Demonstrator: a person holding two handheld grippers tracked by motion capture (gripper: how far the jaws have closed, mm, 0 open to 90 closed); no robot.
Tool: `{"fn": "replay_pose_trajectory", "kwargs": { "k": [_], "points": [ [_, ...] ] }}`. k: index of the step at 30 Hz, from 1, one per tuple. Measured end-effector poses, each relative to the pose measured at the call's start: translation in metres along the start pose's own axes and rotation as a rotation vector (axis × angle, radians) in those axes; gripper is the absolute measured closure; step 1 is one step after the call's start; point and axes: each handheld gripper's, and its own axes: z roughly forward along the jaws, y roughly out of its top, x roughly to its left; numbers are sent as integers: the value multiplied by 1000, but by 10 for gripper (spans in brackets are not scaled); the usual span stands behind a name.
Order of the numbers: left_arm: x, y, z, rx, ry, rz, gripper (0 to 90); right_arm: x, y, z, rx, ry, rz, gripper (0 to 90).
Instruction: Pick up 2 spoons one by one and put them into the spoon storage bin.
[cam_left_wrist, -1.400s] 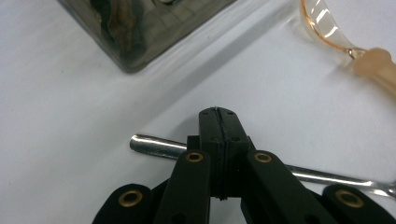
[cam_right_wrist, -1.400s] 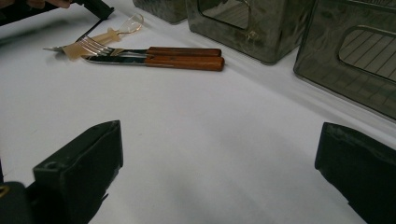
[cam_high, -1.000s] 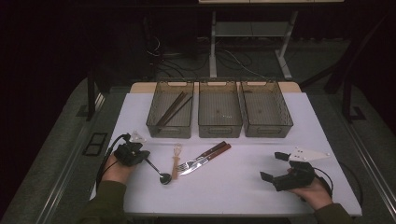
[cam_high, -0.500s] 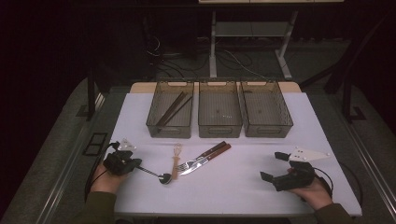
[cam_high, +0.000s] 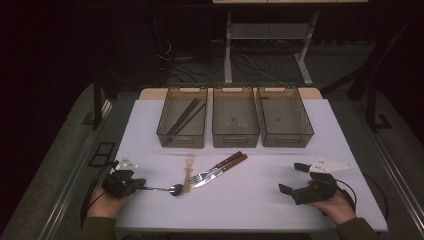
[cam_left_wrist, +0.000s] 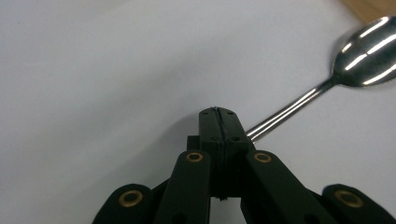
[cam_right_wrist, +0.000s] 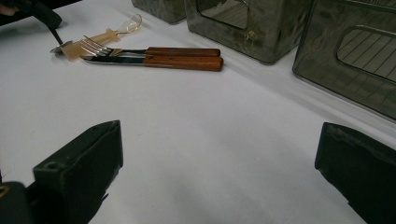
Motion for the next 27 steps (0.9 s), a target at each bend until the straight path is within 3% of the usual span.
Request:
{"fn": "replay_pose_trajectory", "kwargs": {
  "k": [11,15,19,24,27],
  "points": [
    [-4,-7,-6,-4,-10,-17,897,0,0,0,1,0,-1,12],
    [-9,1,-6,-78,-63,1,895,0,0,0,1,-1,-3,12],
    [-16,15,-2,-142,-128,15,832,0,0,1,2,-1,-4,12],
    [-25,27,5,-199,-221,37,726,0,0,0,1,0,-2,12],
    [-31,31,12,-220,-257,64,641,0,0,1,0,1,-8,12]
  ]
}}
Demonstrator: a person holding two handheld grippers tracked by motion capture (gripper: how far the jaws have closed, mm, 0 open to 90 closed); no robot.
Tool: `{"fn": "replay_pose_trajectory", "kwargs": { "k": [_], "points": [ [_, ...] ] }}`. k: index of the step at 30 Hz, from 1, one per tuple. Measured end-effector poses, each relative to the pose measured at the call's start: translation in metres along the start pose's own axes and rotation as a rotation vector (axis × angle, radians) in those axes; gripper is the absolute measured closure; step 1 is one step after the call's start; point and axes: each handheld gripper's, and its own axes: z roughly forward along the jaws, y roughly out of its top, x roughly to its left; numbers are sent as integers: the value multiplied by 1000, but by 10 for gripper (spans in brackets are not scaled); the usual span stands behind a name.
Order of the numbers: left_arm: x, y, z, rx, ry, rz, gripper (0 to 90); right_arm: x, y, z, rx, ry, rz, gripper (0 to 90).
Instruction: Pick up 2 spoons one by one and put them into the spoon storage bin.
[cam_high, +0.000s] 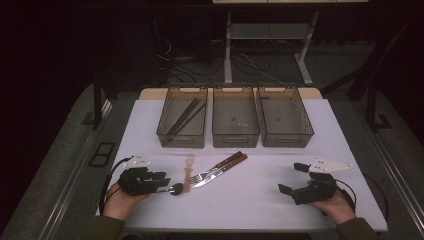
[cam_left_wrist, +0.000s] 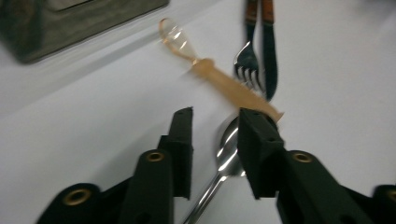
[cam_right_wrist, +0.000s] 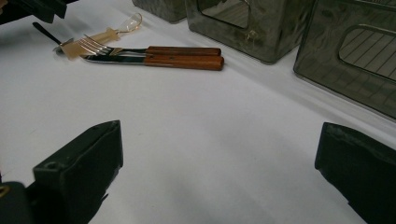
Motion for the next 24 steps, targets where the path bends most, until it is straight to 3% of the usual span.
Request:
{"fn": "replay_pose_trajectory", "kwargs": {
  "k": [4,8,14,18,21,22,24],
  "points": [
    [-4,2,10,-7,-24,31,566,0,0,0,3,2,5,11],
    [-5,-1,17,16,-39,45,530,0,0,0,2,1,4,12],
    [-6,-3,22,36,-33,64,501,0,0,0,4,1,6,12],
    [-6,-5,26,49,-45,53,487,0,0,0,3,2,4,12],
    [-7,-6,28,63,-54,67,484,0,0,0,3,1,5,12],
    [-6,-6,28,75,-55,91,482,0,0,0,2,1,3,12],
    [-7,-7,29,81,-58,85,482,0,0,0,2,1,3,12]
  ]
}}
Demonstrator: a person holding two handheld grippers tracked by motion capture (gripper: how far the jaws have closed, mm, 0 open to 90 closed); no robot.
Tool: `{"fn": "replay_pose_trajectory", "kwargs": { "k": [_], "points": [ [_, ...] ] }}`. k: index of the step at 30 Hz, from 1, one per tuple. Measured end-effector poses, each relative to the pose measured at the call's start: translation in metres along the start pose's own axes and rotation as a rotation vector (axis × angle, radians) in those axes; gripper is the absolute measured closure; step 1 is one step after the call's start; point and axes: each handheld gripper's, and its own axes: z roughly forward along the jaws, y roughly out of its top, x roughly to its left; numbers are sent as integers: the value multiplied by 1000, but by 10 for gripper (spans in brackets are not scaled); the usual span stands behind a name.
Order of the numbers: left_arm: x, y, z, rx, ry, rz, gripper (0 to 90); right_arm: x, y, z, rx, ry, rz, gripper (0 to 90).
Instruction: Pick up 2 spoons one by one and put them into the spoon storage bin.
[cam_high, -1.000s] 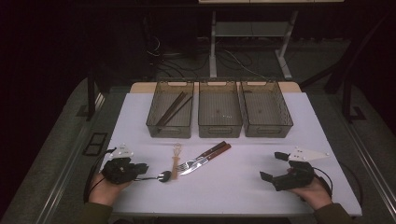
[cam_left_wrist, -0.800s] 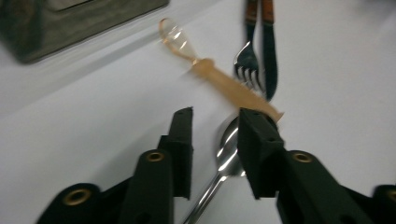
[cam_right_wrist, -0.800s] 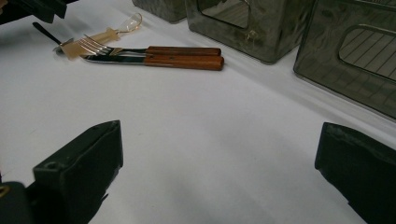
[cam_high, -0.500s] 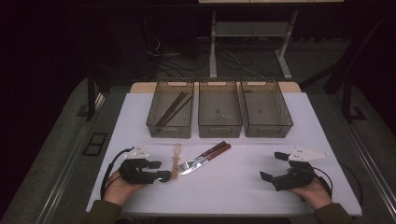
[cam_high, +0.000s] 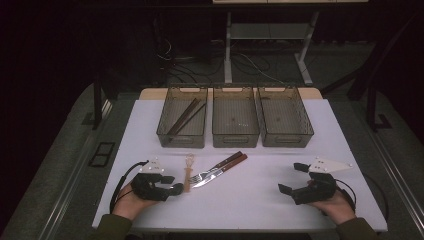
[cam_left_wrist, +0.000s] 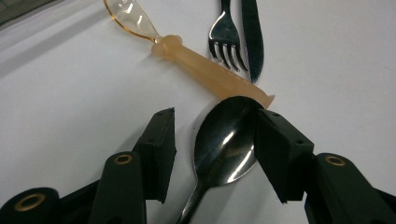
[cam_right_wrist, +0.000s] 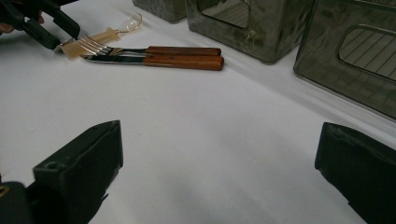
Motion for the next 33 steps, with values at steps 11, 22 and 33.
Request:
{"fn": "replay_pose_trajectory", "kwargs": {
  "k": [11,22,33],
  "points": [
    [-4,-1,0,22,-14,65,501,0,0,0,1,0,0,12],
    [-5,-4,-3,36,-23,107,699,0,0,0,1,1,1,12],
    [0,-8,-12,5,-80,83,850,1,0,0,4,0,5,12]
  ]
}}
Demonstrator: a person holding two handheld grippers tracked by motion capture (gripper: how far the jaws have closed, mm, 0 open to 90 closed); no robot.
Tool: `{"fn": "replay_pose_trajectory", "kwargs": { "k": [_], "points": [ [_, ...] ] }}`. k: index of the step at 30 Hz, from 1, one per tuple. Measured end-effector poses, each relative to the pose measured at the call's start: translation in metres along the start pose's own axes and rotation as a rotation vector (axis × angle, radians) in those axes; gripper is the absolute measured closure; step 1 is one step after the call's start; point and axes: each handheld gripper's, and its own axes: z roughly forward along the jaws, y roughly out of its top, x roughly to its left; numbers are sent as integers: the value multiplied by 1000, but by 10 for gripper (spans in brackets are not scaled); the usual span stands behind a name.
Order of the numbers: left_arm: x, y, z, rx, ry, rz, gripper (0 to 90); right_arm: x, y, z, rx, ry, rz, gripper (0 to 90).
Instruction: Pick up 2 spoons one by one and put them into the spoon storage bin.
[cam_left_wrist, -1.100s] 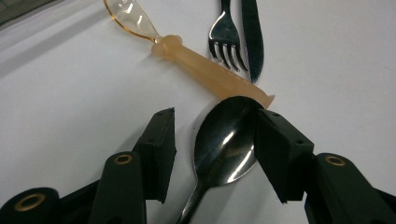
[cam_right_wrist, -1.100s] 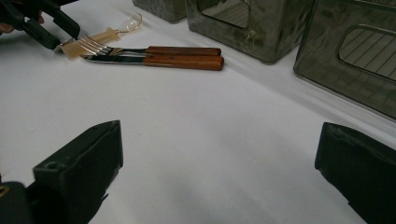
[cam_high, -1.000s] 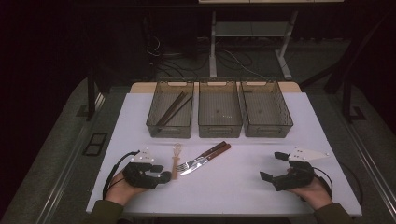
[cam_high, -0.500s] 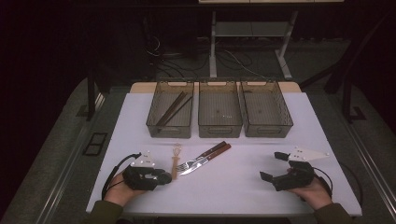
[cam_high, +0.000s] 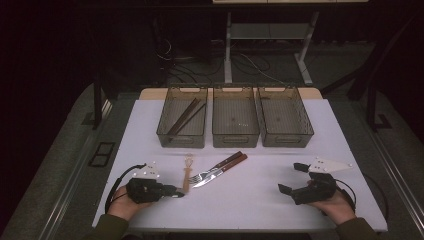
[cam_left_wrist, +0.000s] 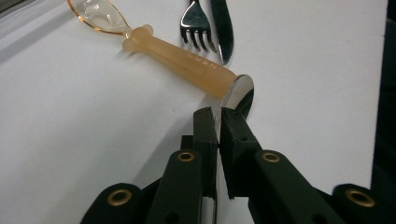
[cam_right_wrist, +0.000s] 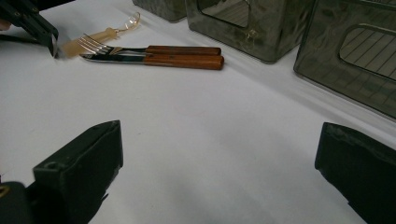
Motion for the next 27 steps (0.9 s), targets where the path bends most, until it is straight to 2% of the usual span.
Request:
{"fn": "replay_pose_trajectory", "kwargs": {
  "k": [5,15,22,27],
  "points": [
    [1,-2,-2,-10,-33,-10,882,0,0,0,0,0,0,12],
    [1,0,-4,-4,-46,-12,889,0,0,0,-3,-1,-3,12],
    [3,9,-7,-44,-44,-31,890,0,0,0,-2,-1,-2,12],
    [4,19,-8,-58,-41,-25,889,-1,0,0,-2,-2,-3,12]
  ]
}}
